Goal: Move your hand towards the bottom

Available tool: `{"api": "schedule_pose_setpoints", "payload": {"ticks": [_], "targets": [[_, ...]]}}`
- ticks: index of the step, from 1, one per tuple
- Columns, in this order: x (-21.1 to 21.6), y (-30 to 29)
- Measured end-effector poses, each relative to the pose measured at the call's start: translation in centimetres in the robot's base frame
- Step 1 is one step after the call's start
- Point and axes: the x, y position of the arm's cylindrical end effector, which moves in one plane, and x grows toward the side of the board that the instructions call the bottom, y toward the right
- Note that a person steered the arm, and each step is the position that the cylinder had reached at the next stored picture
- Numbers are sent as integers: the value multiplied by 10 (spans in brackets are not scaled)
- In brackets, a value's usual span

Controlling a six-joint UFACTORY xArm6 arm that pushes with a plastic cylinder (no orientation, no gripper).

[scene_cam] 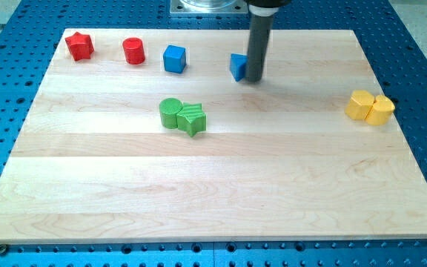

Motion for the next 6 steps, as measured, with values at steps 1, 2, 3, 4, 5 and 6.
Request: {"api": "schedule_pose_setpoints", "payload": {"ticks": [1,2,3,4,5,6], "targets": [[-6,-22],[16,2],[55,14],[95,21],[143,21],[180,21]]}}
